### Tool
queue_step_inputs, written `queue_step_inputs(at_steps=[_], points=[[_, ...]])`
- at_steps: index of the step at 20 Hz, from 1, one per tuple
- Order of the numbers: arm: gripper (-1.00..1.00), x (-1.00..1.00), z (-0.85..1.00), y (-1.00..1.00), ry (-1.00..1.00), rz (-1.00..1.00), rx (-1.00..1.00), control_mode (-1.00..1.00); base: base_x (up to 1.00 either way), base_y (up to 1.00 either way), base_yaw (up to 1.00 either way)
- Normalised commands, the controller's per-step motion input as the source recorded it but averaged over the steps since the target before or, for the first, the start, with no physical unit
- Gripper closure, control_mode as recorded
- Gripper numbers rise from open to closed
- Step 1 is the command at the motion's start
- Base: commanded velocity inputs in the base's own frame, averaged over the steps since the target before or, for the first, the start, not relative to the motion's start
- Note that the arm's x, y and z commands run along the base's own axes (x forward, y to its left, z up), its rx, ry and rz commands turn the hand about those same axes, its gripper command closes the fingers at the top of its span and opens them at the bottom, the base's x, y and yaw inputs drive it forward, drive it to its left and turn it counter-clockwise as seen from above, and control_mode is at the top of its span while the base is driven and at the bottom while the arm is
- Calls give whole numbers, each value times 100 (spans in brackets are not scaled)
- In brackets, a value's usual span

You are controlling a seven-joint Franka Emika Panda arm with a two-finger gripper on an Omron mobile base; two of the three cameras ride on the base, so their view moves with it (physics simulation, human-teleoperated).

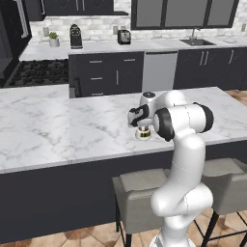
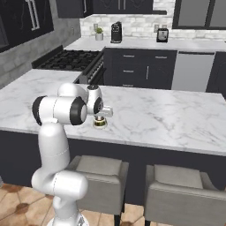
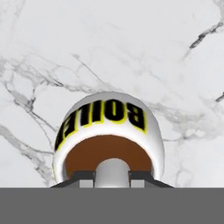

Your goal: Pick up the marshmallow and place it in the cup of hot chocolate on the dining counter.

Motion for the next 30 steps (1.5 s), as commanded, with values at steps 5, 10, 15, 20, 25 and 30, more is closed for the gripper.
queue_step_inputs(at_steps=[5,10,15,20,25,30], points=[[100,-1,18,0,-2,-1,0,-100,0,0,0],[100,-4,32,0,-5,-2,0,-100,0,0,0],[100,-4,10,0,-2,-2,0,-100,0,0,0],[-100,0,-6,0,0,-1,0,-100,0,0,0],[-100,0,0,0,0,0,0,-100,0,0,0],[-100,0,0,0,-1,0,0,-100,0,0,0]])
